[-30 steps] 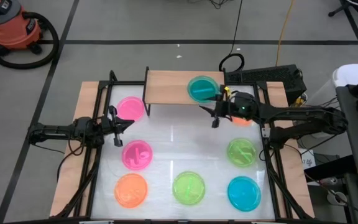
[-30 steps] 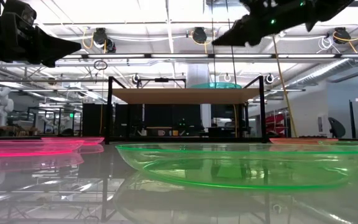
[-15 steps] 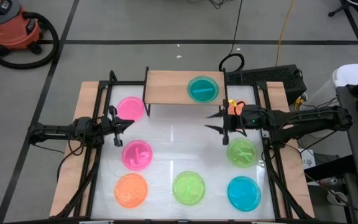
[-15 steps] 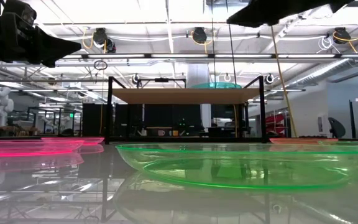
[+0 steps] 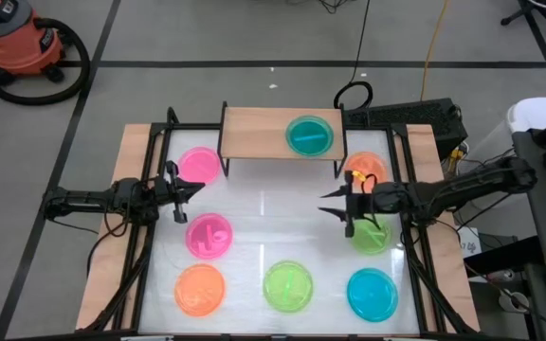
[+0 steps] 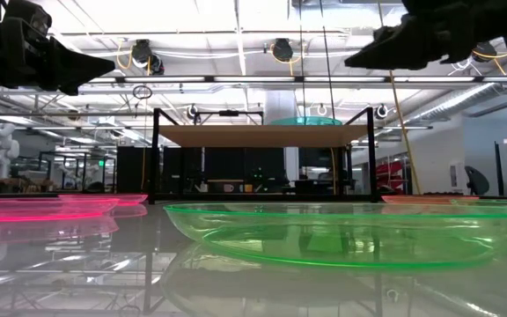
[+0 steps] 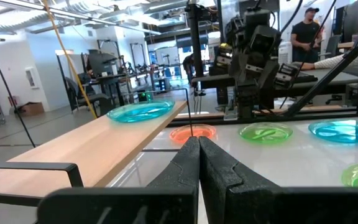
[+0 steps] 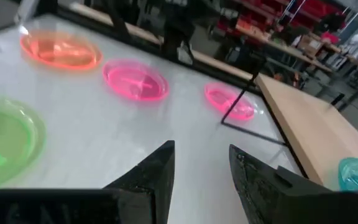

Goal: Place and stack plates onto a shelf
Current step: Stack the bottom green plate on top of the blue plate on the shelf

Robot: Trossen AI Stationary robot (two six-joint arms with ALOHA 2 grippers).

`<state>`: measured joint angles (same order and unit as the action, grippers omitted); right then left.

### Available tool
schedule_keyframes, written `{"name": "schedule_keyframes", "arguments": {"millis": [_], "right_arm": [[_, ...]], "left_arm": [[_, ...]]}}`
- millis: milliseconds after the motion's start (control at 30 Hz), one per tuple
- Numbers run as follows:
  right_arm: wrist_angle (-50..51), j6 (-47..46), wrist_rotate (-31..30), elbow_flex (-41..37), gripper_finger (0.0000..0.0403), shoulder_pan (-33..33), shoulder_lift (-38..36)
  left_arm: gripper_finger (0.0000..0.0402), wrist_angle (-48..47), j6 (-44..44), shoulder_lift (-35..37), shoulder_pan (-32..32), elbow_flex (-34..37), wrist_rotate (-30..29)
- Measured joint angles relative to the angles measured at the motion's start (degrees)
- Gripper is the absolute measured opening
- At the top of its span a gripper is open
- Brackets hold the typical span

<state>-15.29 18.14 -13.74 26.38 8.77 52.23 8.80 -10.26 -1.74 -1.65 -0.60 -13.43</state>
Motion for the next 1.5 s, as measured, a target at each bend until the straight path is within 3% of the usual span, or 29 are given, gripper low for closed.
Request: {"name": "schedule_keyframes", "arguments": {"millis": [533, 867, 1233, 1500], "right_arm": [[-15.4, -1.2, 0.2, -12.4, 0.0137, 0.0, -14.9], [-20.4, -1.2, 0.3, -15.0, 0.0137, 0.0, -16.2], [-20.5, -1.1, 0.3, -15.0, 0.0137, 0.0, -16.2], [-20.5, -0.8, 0.3, -15.0, 0.0137, 0.0, -16.2]], "left_arm": [[0.0004, 0.7, 0.0, 0.0, 0.0, 0.0, 0.0], [0.0004, 0.5, 6.3, 0.0, 0.0, 0.0, 0.0], [0.0004, 2.3, 7.0, 0.0, 0.0, 0.0, 0.0], [0.0004, 9.9, 0.4, -2.5, -1.0, 0.0, 4.4]]}}
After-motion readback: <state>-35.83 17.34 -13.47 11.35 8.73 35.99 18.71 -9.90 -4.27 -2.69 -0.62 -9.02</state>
